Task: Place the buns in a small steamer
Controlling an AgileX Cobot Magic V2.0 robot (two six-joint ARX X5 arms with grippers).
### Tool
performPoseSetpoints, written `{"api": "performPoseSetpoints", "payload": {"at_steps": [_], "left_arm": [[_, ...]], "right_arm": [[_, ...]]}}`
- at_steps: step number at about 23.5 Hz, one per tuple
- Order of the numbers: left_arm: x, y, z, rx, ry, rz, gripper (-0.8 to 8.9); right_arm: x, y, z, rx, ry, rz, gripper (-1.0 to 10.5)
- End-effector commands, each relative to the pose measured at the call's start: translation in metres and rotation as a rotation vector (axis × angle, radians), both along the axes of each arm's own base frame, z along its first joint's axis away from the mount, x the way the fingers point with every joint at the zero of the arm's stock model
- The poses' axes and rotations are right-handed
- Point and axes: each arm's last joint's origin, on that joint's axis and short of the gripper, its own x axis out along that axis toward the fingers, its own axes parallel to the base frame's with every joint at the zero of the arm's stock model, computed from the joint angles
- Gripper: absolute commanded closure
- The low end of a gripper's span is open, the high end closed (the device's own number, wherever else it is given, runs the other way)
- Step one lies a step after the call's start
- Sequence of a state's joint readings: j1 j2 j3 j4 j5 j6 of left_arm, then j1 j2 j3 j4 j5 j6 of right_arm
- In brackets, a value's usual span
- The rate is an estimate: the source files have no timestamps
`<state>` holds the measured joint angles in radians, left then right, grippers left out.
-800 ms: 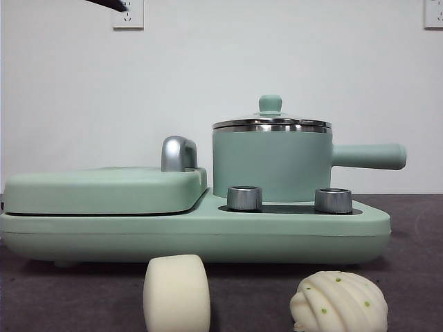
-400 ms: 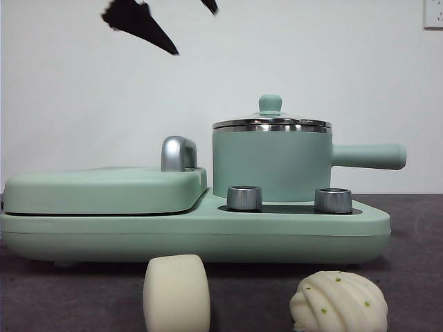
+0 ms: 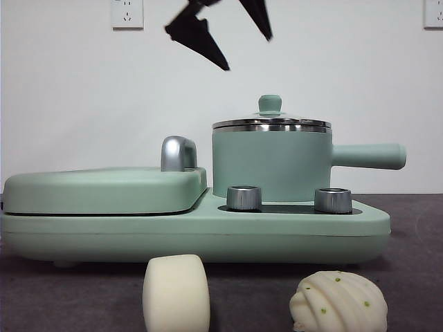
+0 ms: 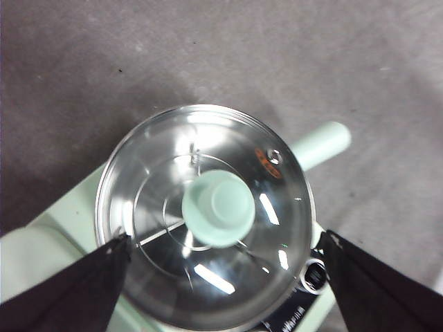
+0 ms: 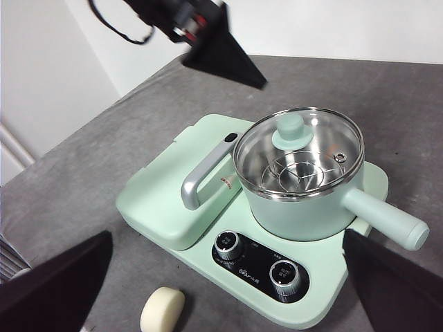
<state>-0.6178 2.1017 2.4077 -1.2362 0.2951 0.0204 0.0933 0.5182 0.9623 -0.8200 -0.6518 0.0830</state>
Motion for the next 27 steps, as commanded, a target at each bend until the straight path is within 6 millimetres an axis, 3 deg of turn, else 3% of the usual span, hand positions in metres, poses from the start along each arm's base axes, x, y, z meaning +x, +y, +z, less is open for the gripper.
{"api": "performPoseSetpoints", "payload": {"at_steps": [1,8,9,15,27], "left_arm": [[0.005,-0.017,-0.012,0.035,-0.03,-0.032,3.77],[0.01,-0.043,-0.043,0.11,-0.027,-0.062,3.86],[0.011,-0.044,-0.046,0.118,-0.022,-0.062,4.24],[0.011,-0.048,-0.049,0.157,-0.065,-0.093,5.42],[0.012,-0.055,-0.058,0.174,-0.072,-0.108,6.04]], "right_arm": [[-0.001,0.0,0.005,0.009,-0.018,0.004,3.8],[-0.001,0.0,0.005,0.009,-0.017,0.004,3.8],[-0.001,0.0,0.005,0.008,-0.017,0.003,3.8],[-0.001,0.0,0.005,0.008,-0.017,0.003,3.8],[-0.001,0.0,0.005,0.008,-0.017,0.003,3.8]]}}
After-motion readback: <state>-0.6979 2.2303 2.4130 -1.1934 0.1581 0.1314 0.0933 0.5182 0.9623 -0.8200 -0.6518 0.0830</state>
